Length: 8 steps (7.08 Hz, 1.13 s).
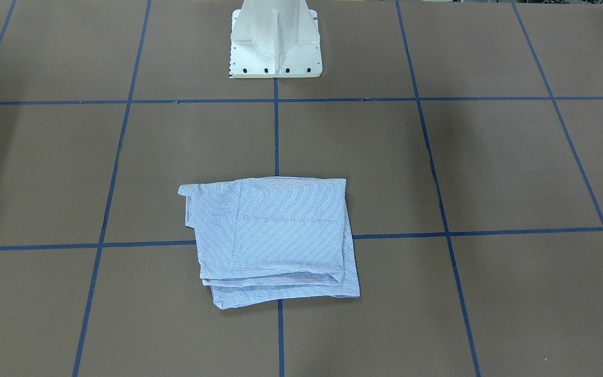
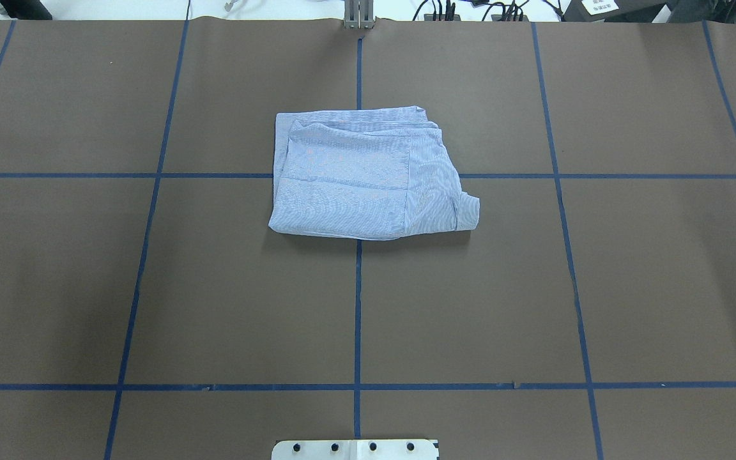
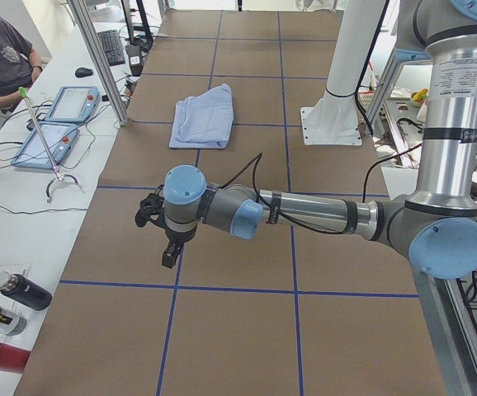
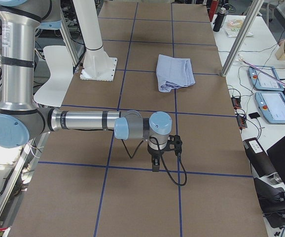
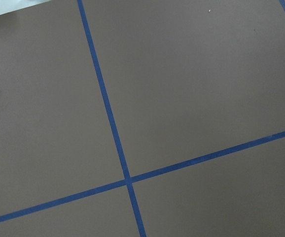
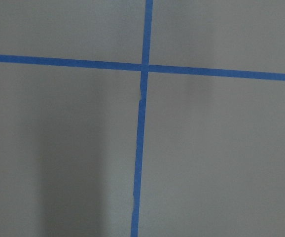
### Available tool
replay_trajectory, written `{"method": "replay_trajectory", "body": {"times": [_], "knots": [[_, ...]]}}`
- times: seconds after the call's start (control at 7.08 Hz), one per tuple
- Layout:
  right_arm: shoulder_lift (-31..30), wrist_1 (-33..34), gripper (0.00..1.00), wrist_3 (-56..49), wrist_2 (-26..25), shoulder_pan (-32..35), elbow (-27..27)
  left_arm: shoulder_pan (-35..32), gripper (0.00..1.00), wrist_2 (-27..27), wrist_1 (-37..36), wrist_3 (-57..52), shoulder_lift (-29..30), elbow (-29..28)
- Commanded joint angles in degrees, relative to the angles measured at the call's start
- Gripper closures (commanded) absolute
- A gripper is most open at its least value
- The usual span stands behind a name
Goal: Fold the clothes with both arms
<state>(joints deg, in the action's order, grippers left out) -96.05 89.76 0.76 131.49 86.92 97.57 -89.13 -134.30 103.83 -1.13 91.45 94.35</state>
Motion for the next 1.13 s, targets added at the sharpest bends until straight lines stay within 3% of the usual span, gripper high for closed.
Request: {"method": "replay_trajectory", "body": {"times": [0.0,0.71,0.99], "knots": [[0.07,-0.02,0.00,0.47,0.52,0.01,-0.72,0.10,0.00,1.85,0.06,0.25,-0.04,0.22],[1.57,0.32,0.00,0.39,1.57,0.01,0.15,0.18,0.00,1.67,0.32,-0.01,-0.04,-0.30],[1.48,0.24,0.00,0.30,1.13,0.01,-1.51,0.10,0.00,1.59,-0.47,-0.01,-0.56,2.83]]}}
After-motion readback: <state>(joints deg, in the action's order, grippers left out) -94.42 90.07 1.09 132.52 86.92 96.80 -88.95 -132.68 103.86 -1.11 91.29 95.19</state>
